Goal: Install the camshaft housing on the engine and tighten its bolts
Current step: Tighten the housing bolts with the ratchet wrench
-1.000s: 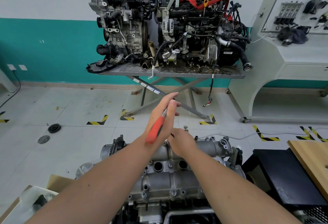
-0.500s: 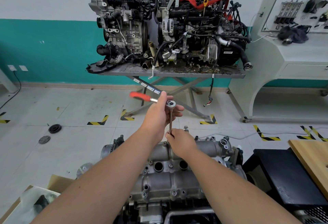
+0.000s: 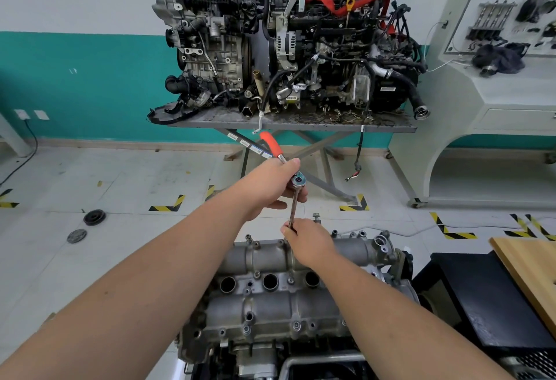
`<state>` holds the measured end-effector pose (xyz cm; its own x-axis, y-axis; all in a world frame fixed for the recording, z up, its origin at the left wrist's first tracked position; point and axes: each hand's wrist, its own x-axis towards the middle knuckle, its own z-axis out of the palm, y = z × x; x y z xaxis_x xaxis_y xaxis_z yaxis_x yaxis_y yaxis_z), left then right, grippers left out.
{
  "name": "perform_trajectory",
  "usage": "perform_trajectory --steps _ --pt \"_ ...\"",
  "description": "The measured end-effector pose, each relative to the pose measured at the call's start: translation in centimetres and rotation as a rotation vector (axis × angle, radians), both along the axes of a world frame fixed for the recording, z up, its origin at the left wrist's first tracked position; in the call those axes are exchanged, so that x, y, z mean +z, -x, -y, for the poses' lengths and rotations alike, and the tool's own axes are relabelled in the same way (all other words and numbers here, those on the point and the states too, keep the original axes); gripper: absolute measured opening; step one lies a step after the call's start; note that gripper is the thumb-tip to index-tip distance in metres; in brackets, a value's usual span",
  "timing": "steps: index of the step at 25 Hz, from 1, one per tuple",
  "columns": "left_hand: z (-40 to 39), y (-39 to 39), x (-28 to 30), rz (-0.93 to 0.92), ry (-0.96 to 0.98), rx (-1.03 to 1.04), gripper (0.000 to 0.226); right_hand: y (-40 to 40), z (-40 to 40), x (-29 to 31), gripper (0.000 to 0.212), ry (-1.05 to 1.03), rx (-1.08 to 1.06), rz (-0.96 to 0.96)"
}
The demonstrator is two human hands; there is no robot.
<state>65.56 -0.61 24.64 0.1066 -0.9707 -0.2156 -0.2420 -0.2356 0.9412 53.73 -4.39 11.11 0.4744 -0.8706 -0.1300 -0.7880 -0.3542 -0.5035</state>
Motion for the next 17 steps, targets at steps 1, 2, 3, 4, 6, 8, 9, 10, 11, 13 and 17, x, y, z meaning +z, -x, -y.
perform_trajectory --steps 1,2,3,4,6,8,9,10,11,13,17 --pt "0.3 0.1 0.5 0.077 -0.029 -0.017 0.027 0.0 0.0 0.1 0.03 0.004 0.007 0.0" --pt "0.6 0.3 0.9 0.159 -0.056 -0.031 0.027 0.0 -0.1 0.0 0.03 0.006 0.013 0.002" --pt "0.9 0.7 1.3 0.247 -0.069 -0.049 0.028 0.0 -0.1 0.1 0.029 0.007 0.013 0.002" --pt "1.2 1.1 1.6 0.365 -0.068 -0.084 0.03 0.1 -0.2 0.1 0.028 0.006 0.013 0.003" --pt "1.8 1.9 1.9 0.712 -0.013 -0.193 0.029 0.0 -0.3 0.3 0.023 0.0 0.01 0.02" --pt "1.8 2.3 1.7 1.032 0.093 -0.247 0.026 0.1 -0.3 0.2 0.021 -0.006 0.006 0.019" --pt "1.6 2.3 1.4 1.148 0.15 -0.256 0.028 0.1 -0.2 0.2 0.022 -0.003 0.002 0.022" --pt "1.2 2.3 1.0 1.268 0.226 -0.261 0.03 0.1 -0.2 0.1 0.025 0.0 -0.004 0.015" --pt "0.9 2.1 0.3 1.37 0.335 -0.267 0.03 0.1 -0.2 0.2 0.029 0.013 -0.01 -0.005" --pt "0.0 1.7 -1.3 1.4 0.628 -0.214 0.023 -0.1 -0.3 -0.2 0.031 0.057 0.008 -0.055" --pt "-0.9 1.5 -4.0 1.102 0.913 0.07 0.032 0.1 -0.4 1.0 0.026 -0.005 0.013 -0.054"
